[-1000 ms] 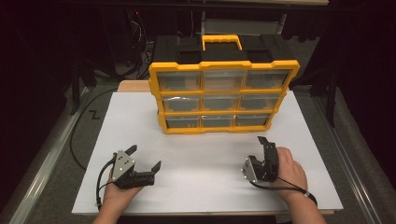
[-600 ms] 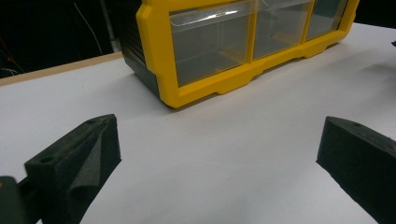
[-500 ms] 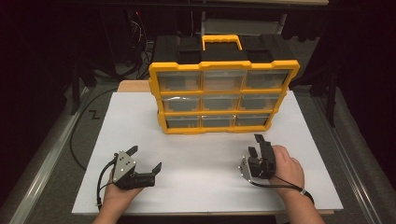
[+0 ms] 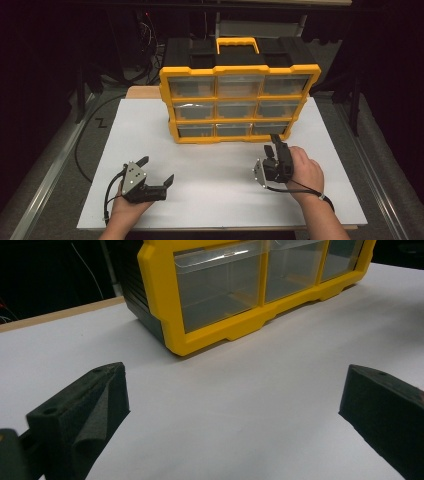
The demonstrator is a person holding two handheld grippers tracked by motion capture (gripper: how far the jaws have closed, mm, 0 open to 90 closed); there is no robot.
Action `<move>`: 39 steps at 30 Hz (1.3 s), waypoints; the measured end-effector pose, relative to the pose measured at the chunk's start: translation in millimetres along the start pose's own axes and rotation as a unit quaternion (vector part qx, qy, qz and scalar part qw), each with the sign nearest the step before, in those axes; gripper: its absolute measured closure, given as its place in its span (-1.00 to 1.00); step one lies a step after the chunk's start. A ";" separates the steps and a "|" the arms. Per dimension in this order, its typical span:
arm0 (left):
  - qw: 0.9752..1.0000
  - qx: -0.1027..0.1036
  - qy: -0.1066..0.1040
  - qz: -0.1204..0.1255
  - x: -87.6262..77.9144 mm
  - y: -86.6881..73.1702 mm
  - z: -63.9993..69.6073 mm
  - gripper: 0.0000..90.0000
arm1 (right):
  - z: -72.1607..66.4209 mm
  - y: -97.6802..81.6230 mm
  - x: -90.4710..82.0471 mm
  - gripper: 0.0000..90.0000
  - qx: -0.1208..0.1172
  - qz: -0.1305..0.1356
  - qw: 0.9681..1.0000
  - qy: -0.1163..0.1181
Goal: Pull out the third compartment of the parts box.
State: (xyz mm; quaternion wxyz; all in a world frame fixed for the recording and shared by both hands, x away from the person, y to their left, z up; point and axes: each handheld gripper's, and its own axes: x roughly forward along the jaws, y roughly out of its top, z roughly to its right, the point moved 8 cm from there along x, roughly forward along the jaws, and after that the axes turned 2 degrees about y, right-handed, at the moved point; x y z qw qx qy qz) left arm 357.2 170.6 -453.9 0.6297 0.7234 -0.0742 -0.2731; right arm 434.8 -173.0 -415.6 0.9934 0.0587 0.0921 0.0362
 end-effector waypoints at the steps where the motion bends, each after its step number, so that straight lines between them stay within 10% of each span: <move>1: 1.000 0.001 0.000 0.000 0.1 -0.1 0.3 -0.99 | 2.2 1.0 0.2 0.02 -0.003 0.001 1.000 -0.004; 39: 1.000 0.001 -0.010 0.002 -0.6 0.8 3.3 -0.99 | 88.5 18.1 -2.1 0.20 -0.014 0.019 0.996 -0.080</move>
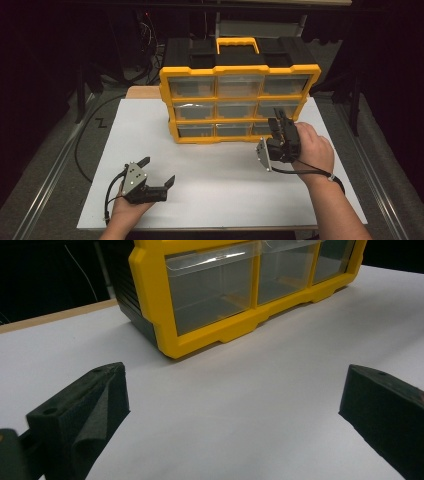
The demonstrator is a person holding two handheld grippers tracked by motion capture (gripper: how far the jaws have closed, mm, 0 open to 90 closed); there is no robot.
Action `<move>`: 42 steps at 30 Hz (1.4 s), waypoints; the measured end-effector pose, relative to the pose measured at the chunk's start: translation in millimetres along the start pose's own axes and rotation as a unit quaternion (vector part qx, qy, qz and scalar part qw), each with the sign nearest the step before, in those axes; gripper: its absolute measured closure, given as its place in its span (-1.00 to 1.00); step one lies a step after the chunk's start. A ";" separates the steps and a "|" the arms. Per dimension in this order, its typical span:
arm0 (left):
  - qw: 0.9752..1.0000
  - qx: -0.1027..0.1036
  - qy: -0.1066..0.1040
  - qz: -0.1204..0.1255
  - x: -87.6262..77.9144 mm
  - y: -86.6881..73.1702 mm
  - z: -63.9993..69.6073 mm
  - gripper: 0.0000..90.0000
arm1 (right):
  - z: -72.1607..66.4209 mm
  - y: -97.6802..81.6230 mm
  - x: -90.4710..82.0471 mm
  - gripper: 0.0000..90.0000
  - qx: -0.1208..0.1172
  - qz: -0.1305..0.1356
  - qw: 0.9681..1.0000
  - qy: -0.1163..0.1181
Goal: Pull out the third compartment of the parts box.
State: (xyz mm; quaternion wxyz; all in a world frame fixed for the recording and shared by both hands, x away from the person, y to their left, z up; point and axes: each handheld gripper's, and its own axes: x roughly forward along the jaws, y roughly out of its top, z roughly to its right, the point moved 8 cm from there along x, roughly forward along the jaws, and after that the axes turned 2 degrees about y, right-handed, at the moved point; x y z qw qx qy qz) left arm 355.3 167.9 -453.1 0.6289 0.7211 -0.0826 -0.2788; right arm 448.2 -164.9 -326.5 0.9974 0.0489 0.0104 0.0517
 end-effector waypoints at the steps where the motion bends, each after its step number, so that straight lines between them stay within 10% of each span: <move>1: 1.000 0.000 0.000 -0.001 0.0 -0.3 -0.1 -0.99 | 4.1 1.0 1.1 0.23 -0.001 0.001 1.000 -0.001; 42: 1.000 0.000 -0.012 -0.003 0.3 -1.0 2.2 -0.99 | 73.1 7.1 42.0 0.66 -0.010 0.000 0.999 -0.051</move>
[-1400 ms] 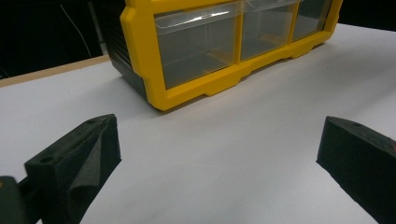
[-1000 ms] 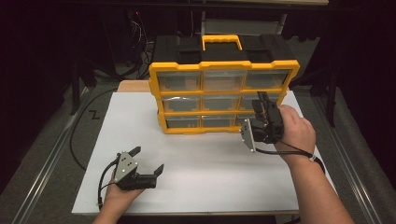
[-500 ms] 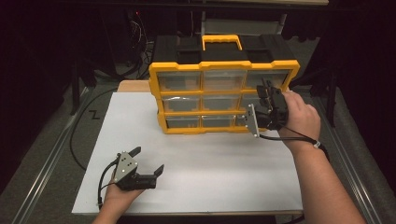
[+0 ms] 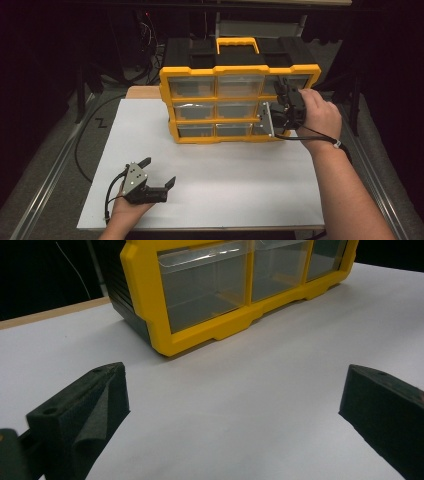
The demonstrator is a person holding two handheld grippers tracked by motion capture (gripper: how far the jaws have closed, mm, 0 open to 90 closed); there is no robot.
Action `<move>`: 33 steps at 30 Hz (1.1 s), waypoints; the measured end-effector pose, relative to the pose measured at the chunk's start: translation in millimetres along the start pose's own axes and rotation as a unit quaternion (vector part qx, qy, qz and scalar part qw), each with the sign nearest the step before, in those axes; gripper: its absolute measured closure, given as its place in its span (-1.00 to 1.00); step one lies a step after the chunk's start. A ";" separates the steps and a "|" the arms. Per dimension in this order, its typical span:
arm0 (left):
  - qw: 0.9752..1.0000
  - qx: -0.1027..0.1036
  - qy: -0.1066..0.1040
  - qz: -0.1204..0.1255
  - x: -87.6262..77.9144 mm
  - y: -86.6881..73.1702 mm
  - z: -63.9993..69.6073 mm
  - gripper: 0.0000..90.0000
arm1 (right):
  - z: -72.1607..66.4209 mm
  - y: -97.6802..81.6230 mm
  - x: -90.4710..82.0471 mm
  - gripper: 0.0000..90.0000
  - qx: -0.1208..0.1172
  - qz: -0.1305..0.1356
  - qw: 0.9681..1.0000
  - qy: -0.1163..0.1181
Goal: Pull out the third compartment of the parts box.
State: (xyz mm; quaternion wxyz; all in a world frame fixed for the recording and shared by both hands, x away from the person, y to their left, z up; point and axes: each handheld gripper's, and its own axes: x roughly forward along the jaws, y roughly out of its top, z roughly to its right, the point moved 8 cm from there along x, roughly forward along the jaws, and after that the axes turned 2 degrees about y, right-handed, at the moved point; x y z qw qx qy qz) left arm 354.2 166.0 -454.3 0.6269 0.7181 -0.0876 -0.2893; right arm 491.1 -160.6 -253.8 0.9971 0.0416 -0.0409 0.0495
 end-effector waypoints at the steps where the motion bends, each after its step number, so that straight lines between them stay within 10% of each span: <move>1: 1.000 0.000 0.000 0.000 0.1 0.0 0.1 -0.99 | 0.2 0.8 0.5 0.67 -0.002 0.000 1.000 -0.001; 33: 1.000 -0.004 0.002 0.005 -1.0 1.6 -1.6 -0.99 | 4.8 8.3 -23.4 0.72 -0.008 0.015 1.000 -0.017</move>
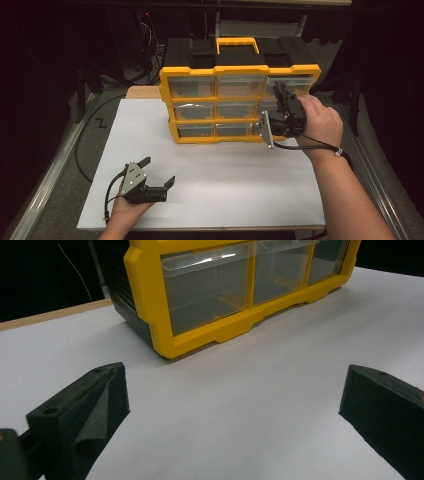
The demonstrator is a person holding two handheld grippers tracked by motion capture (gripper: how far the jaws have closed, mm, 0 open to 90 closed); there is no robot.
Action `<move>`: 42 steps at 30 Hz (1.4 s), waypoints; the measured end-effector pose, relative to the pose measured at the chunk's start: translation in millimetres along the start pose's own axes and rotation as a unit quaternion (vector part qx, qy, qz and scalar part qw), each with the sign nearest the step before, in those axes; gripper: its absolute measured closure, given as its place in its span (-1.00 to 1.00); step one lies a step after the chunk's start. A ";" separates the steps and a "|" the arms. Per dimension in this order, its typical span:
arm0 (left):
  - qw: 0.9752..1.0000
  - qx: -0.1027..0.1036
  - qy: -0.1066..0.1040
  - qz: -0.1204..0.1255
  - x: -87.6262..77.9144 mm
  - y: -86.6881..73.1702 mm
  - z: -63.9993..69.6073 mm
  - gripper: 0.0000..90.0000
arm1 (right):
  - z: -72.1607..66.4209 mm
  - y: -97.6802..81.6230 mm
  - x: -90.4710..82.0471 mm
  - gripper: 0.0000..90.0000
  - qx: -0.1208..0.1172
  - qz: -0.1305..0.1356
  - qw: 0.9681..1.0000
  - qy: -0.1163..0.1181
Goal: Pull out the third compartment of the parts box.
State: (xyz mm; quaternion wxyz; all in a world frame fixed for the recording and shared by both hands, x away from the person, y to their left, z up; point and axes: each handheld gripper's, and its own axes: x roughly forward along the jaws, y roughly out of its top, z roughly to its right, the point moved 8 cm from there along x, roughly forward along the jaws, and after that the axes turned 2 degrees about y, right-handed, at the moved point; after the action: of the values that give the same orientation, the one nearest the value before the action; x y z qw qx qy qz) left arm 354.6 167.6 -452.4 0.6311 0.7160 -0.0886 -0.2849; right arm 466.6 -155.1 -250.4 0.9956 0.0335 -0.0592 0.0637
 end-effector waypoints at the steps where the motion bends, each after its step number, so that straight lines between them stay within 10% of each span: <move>1: 1.000 0.000 0.000 0.000 -0.1 0.0 -0.1 -0.99 | 0.1 0.3 -0.2 0.65 0.004 0.001 1.000 0.004; 20: 1.000 -0.002 0.001 0.000 0.6 -0.5 -1.0 -0.99 | 2.6 -29.4 6.2 0.52 0.000 -0.035 0.998 0.045; 42: 1.000 -0.003 0.002 0.000 0.8 -0.2 -0.6 -0.99 | 7.7 -27.2 -26.4 0.78 -0.003 -0.023 1.000 0.013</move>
State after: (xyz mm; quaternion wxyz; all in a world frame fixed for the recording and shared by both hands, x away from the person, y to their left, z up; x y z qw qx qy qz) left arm 355.5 167.7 -452.8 0.6337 0.7145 -0.0864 -0.2837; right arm 443.3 -185.8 -247.6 0.9977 0.0306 -0.0455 0.0408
